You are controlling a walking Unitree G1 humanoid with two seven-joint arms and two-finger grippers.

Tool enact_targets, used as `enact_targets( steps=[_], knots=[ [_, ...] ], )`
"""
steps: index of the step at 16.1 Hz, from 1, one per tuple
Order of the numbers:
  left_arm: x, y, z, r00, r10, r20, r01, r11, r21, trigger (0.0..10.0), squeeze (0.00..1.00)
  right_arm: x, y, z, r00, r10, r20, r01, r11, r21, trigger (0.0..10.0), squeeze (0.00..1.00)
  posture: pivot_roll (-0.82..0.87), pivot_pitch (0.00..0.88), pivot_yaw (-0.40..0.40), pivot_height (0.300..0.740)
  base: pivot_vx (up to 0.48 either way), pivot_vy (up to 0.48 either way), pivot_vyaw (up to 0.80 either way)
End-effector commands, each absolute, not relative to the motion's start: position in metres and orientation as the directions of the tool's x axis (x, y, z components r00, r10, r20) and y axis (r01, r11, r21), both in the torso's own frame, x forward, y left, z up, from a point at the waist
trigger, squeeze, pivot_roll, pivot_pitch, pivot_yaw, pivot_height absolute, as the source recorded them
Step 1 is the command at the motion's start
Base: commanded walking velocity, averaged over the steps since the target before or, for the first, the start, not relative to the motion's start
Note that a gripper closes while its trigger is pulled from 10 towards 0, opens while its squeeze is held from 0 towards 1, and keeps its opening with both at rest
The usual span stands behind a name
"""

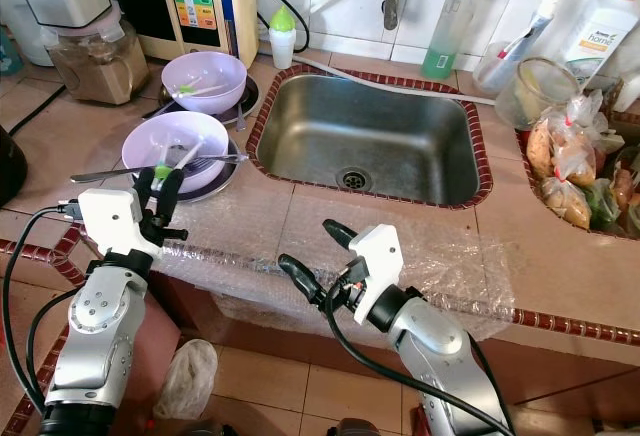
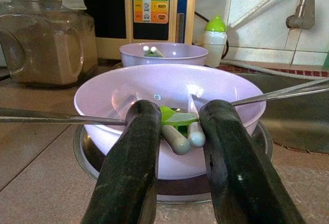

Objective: Kitchen organization

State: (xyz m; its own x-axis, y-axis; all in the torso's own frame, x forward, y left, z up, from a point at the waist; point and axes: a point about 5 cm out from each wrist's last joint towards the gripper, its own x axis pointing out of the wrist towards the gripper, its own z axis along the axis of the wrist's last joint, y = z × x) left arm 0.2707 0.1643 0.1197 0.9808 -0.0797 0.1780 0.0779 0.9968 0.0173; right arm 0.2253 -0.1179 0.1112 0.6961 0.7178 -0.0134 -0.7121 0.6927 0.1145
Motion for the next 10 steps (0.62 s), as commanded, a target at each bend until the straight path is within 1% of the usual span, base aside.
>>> enact_targets(
  steps=[1,2,4,7,9,10],
  knots=[
    [0.271,0.163,0.117,0.982,-0.092,0.167,0.088,0.996,0.028,2.2,0.00,0.226,-0.118,0.121,0.691,0.722,0.021,-0.719,0.685,0.118,10.0,0.00,-0.08,0.048,-0.023,0.740,0.000,0.000,0.00],
    [0.270,0.163,0.118,0.981,-0.096,0.168,0.092,0.995,0.028,2.0,0.00,0.227,-0.118,0.120,0.692,0.722,0.020,-0.718,0.685,0.118,10.0,0.00,-0.08,0.045,-0.022,0.740,0.000,0.000,0.00],
    [0.269,0.163,0.119,0.980,-0.100,0.171,0.097,0.995,0.028,1.0,0.00,0.228,-0.116,0.121,0.689,0.724,0.019,-0.721,0.683,0.119,10.0,0.00,-0.07,0.046,-0.022,0.740,0.000,0.000,0.00],
    [0.267,0.163,0.123,0.978,-0.097,0.186,0.093,0.995,0.030,0.9,0.00,0.232,-0.118,0.120,0.706,0.708,0.019,-0.705,0.700,0.116,10.0,0.00,-0.07,0.043,-0.021,0.740,0.000,0.000,0.00],
    [0.265,0.165,0.138,0.967,-0.077,0.244,0.066,0.996,0.051,0.3,0.00,0.237,-0.121,0.122,0.736,0.676,0.032,-0.676,0.731,0.095,10.0,0.00,-0.06,0.038,-0.018,0.740,0.000,0.000,0.00],
    [0.264,0.166,0.143,0.962,-0.072,0.264,0.060,0.997,0.056,0.2,0.00,0.240,-0.122,0.123,0.752,0.658,0.040,-0.659,0.747,0.089,10.0,0.00,-0.06,0.036,-0.017,0.740,0.000,0.000,0.00]
  ],
)
